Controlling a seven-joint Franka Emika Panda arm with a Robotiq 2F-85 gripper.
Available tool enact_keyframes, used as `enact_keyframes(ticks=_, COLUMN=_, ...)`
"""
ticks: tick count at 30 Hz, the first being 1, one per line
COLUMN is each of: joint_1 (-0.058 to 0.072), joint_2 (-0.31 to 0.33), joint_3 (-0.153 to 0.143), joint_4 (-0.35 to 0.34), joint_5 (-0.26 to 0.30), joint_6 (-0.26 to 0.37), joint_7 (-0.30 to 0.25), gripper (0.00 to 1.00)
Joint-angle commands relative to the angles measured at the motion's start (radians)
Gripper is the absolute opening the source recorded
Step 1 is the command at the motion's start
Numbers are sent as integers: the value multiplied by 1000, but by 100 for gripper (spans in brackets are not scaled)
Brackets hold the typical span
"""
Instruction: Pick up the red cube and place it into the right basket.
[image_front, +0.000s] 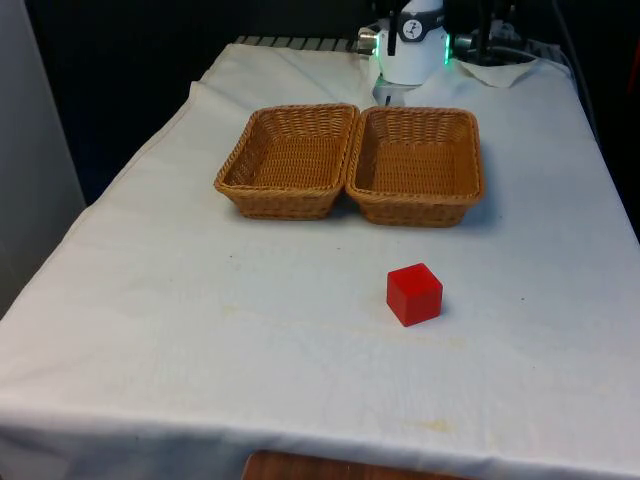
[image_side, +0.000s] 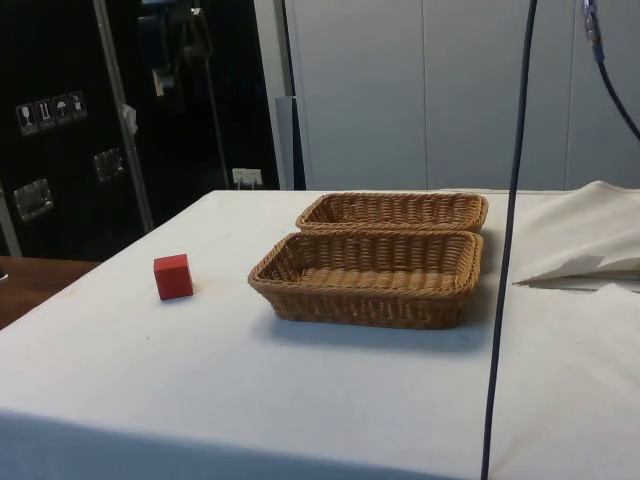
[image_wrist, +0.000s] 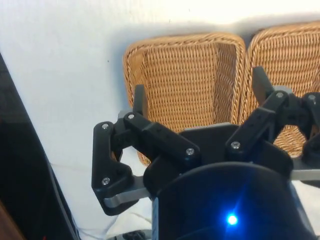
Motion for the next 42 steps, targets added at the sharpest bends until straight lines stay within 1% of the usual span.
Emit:
enact_keyframes(ticks=1, joint_1=-1, joint_2=1, joint_3=2, joint_4=-9, joint_5=5, joint_6=27, joint_7=-13, gripper=100)
enact_keyframes(ticks=7, joint_1=-1, joint_2=3, joint_3=5, joint_4=-37, joint_5=6, joint_6=84, joint_7=-57, gripper=100)
enact_keyframes(ticks=8, joint_1=0, joint_2=5, joint_3=2, joint_4=-31, joint_5=0, joint_6=67, joint_7=-49, gripper=100)
enact_keyframes(ticks=10, joint_1=-2, joint_2=4, joint_3=7, joint_4=-49, joint_5=7, joint_6=107, joint_7=-77, gripper=100)
enact_keyframes(ticks=16, joint_1=-3, joint_2=9, joint_3=9, joint_4=-70, joint_5=9, joint_6=148, joint_7=-114, gripper=100)
enact_keyframes(ticks=17, joint_1=0, joint_2=10, joint_3=5, joint_4=-70, joint_5=1, joint_6=142, joint_7=-112, gripper=100)
enact_keyframes(ticks=18, joint_1=-3, joint_2=12, joint_3=10, joint_4=-74, joint_5=10, joint_6=160, joint_7=-126, gripper=100)
enact_keyframes(ticks=19, joint_1=-3, joint_2=12, joint_3=10, joint_4=-74, joint_5=10, joint_6=160, joint_7=-126, gripper=100)
enact_keyframes(ticks=24, joint_1=-5, joint_2=28, joint_3=10, joint_4=-74, joint_5=20, joint_6=196, joint_7=-161, gripper=100)
enact_keyframes(ticks=25, joint_1=-1, joint_2=28, joint_3=5, joint_4=-77, joint_5=12, joint_6=197, joint_7=-158, gripper=100)
enact_keyframes(ticks=26, joint_1=-6, joint_2=37, joint_3=10, joint_4=-71, joint_5=22, joint_6=207, joint_7=-170, gripper=100)
enact_keyframes(ticks=32, joint_1=-9, joint_2=67, joint_3=11, joint_4=-52, joint_5=27, joint_6=233, joint_7=-194, gripper=100)
enact_keyframes(ticks=33, joint_1=-3, joint_2=55, joint_3=5, joint_4=-65, joint_5=15, joint_6=233, joint_7=-181, gripper=100)
enact_keyframes(ticks=34, joint_1=-10, joint_2=74, joint_3=11, joint_4=-45, joint_5=27, joint_6=233, joint_7=-199, gripper=100)
enact_keyframes(ticks=38, joint_1=-15, joint_2=116, joint_3=10, joint_4=-3, joint_5=35, joint_6=233, joint_7=-223, gripper=100)
enact_keyframes(ticks=41, joint_1=-17, joint_2=154, joint_3=11, joint_4=34, joint_5=44, joint_6=232, joint_7=-241, gripper=100)
enact_keyframes(ticks=42, joint_1=-11, joint_2=147, joint_3=5, joint_4=26, joint_5=35, joint_6=235, joint_7=-231, gripper=100)
